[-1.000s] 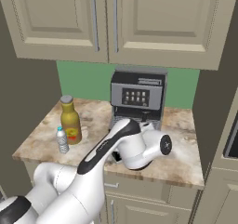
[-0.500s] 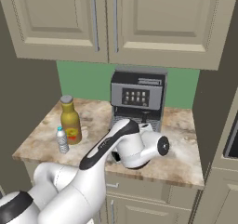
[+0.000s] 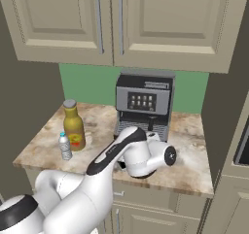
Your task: Place the drinks on the dining counter in a tight cluster.
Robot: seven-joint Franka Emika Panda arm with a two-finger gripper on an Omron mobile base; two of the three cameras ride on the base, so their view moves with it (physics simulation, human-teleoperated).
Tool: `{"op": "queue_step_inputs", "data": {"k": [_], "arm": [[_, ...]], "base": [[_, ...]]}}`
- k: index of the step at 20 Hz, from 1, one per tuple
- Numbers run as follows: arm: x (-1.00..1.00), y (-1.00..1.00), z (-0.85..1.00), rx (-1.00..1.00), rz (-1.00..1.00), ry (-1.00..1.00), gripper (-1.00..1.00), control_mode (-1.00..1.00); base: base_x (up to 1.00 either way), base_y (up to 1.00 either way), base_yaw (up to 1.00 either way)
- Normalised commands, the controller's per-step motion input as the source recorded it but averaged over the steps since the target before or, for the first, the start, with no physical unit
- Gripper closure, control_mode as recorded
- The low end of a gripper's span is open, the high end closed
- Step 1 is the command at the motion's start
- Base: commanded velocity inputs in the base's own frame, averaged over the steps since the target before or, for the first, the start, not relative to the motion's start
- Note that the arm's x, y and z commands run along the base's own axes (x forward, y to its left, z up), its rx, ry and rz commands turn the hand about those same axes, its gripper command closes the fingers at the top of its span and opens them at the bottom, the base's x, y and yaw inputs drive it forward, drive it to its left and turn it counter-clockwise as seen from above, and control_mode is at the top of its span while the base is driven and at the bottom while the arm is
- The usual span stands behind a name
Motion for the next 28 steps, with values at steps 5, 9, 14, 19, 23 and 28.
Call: {"op": "queue_step_inputs", "data": {"k": [5,9,14,19,23,28], "arm": [[0.01,-0.11,-0.11,0.0,0.0,0.02,-1.0,-1.0],[0.01,-0.05,0.0,0.0,0.0,0.0,-1.0,-1.0],[0.15,0.0,0.0,0.0,0.0,0.0,-1.0,-1.0],[0.11,0.0,0.0,0.0,0.0,0.0,-1.0,-1.0],[0.06,0.0,-0.01,0.0,0.0,0.0,-1.0,-1.0],[0.07,0.02,-0.08,0.0,0.0,0.0,-1.0,-1.0]], "base": [[0.0,0.0,0.0],[0.0,0.0,0.0],[0.0,0.0,0.0],[0.0,0.0,0.0],[0.0,0.0,0.0],[0.0,0.0,0.0]]}}
